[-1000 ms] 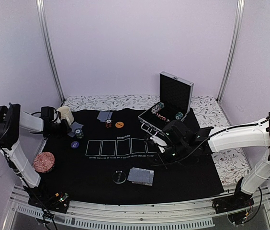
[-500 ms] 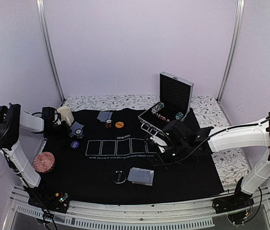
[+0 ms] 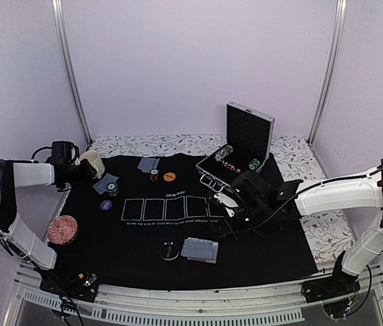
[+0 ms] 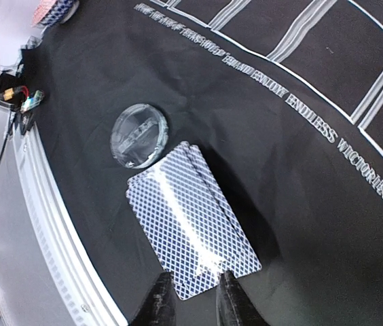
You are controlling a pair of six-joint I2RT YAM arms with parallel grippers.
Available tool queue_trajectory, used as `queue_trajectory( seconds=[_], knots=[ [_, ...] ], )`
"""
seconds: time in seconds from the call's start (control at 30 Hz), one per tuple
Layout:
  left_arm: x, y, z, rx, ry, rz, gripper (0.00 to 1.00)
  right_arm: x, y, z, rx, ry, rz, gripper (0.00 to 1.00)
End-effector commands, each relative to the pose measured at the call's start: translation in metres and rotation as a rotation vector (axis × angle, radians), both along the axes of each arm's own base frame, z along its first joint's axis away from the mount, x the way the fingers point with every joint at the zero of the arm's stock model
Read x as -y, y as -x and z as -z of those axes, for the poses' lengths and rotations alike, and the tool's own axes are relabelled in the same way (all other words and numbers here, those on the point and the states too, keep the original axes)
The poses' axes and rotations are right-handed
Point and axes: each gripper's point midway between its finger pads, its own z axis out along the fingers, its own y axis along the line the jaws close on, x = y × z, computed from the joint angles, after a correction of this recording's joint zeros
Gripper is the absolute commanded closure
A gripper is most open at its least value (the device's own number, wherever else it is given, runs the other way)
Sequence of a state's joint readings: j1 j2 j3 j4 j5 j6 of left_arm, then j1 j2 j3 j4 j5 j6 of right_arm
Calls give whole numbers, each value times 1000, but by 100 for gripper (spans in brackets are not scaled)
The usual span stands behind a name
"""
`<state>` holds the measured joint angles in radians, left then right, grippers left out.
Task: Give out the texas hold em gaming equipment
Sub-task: Distribute the poker card in the small blind area, then pick up the poker card from the face-down deck piles.
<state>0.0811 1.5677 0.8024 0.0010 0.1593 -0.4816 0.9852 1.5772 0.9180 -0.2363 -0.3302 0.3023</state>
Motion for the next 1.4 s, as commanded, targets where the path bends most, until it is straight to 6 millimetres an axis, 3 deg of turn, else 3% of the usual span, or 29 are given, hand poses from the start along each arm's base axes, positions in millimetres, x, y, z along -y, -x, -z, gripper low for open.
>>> queue_trajectory(
  seconds=[0.0, 0.1, 0.23, 0.33, 0.4, 0.53, 0.63, 0.73, 0.93, 1.23, 1.37],
  knots=[
    [11, 6, -56, 129, -61, -13, 61, 10, -14, 5, 20, 68, 74, 69],
    [30, 15, -103, 221, -149, 16, 48, 17, -20, 17, 31, 147, 111, 61],
    [83, 39, -157, 326, -237, 159, 37, 15, -14, 31, 38, 215, 91, 51],
    [135, 65, -170, 368, -199, 320, 34, 9, -11, 34, 48, 227, 76, 48],
    [175, 84, -158, 339, -133, 456, 33, 6, -13, 35, 52, 235, 79, 47],
    [252, 131, -108, 177, 26, 746, 34, 8, -13, 39, 59, 257, 85, 46],
    [295, 168, -76, 57, 133, 924, 35, 13, -12, 44, 61, 290, 92, 46],
    [322, 195, -52, -39, 209, 1056, 34, 17, -10, 49, 63, 318, 99, 44],
    [342, 233, -5, -247, 296, 1207, 35, 17, -3, 56, 46, 311, 95, 38],
    [353, 250, 32, -375, 314, 1258, 46, 24, -4, 72, 60, 355, 122, 37],
    [359, 255, 40, -398, 338, 1275, 50, 23, -3, 77, 67, 372, 117, 36]
  ],
)
